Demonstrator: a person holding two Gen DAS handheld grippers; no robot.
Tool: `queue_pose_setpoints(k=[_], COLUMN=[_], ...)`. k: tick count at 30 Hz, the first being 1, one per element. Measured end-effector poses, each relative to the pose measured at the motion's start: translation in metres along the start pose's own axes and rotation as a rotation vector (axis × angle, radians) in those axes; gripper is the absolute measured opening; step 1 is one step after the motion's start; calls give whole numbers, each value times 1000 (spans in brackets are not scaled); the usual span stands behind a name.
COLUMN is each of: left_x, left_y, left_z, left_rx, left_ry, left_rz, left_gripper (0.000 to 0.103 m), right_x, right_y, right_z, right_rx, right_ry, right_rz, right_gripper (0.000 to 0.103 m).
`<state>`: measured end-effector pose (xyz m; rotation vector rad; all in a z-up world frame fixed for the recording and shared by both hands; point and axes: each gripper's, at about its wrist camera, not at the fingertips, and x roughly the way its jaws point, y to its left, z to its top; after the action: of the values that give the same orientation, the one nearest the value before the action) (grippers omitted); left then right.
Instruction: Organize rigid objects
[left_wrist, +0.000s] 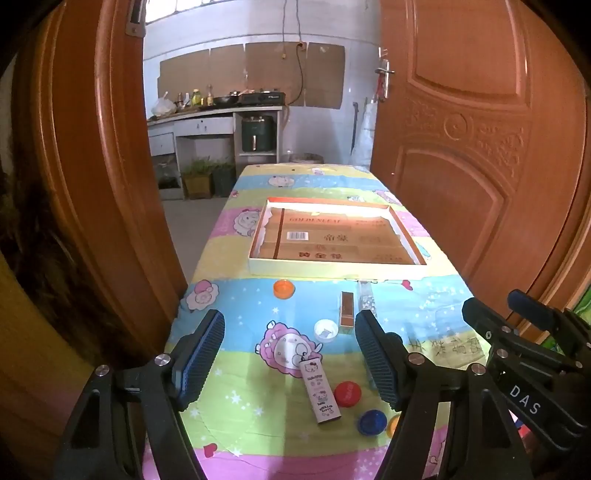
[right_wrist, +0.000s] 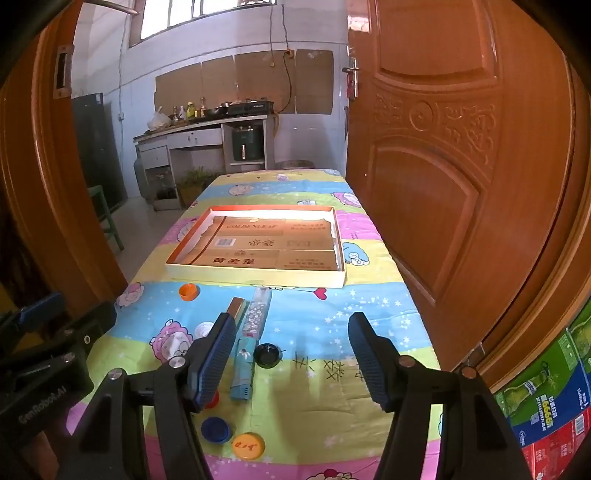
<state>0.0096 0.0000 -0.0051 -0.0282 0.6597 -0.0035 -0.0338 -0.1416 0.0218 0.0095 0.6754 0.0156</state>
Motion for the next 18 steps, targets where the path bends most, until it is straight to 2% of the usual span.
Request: queue_pose_setpoints(k=[18], left_x=[5], left_y=[4], left_z=[-2], left_rx=[-2], left_ry=[11], left_rz=[-2], left_gripper=[75], right_x=[3], right_y=[-2], right_z=[-1], right_rx=[1], right_ry=[6], right_rz=[0], right_gripper=[63])
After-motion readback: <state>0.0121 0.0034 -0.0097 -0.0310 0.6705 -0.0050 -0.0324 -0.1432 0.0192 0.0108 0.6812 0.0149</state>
